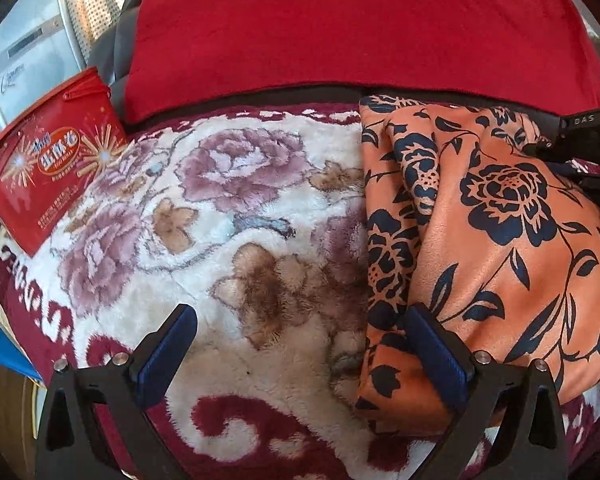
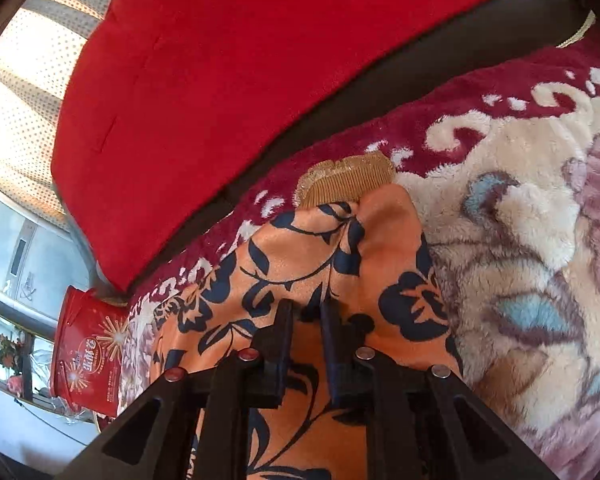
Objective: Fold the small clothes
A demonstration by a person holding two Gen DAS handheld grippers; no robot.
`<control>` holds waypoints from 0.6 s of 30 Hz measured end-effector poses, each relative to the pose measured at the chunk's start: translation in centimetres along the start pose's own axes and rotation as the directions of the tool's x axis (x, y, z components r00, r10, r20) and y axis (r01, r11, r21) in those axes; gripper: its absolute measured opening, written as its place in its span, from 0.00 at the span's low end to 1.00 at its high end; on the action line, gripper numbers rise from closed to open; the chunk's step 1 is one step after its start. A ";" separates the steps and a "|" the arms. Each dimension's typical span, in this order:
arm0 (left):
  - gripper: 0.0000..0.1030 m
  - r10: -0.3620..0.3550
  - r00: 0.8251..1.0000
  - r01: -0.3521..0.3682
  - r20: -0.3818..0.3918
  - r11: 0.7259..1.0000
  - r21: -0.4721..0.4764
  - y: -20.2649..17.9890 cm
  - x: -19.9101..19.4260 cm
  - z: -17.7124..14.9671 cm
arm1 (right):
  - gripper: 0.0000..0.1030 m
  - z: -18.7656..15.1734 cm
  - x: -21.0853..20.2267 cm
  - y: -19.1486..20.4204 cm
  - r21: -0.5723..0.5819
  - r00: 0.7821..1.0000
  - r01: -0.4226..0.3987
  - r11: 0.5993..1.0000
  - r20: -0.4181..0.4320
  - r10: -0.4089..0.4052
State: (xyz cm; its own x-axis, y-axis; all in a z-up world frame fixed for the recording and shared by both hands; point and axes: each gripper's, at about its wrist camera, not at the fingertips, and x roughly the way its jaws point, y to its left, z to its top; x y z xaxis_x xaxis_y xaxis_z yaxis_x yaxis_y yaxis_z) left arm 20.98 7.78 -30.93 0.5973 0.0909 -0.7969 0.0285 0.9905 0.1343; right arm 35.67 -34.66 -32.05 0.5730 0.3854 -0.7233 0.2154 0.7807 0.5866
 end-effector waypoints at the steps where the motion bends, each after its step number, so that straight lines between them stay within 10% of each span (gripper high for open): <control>1: 1.00 0.004 1.000 -0.004 0.002 1.000 0.004 0.0 -0.1 0.0 | 0.17 -0.2 -0.3 0.3 -0.012 1.000 0.004 1.000 0.006 -0.003; 8: 1.00 0.051 0.998 -0.053 0.039 0.997 0.048 -0.5 -1.1 -0.4 | 0.18 -4.1 -6.8 0.3 -0.065 0.994 -0.074 0.995 0.077 0.079; 18: 1.00 0.060 0.997 -0.062 0.050 0.996 0.057 -0.6 -1.2 -0.6 | 0.19 -10.9 -9.0 -1.0 -0.183 0.995 -0.084 0.980 -0.064 0.074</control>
State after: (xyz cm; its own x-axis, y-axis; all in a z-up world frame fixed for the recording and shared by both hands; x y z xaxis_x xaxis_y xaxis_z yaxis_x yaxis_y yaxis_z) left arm 19.77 7.16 -30.44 0.6372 0.1445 -0.7570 0.0366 0.9755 0.2170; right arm 21.67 -33.62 -30.08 0.5358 0.4724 -0.6999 0.0183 0.8222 0.5689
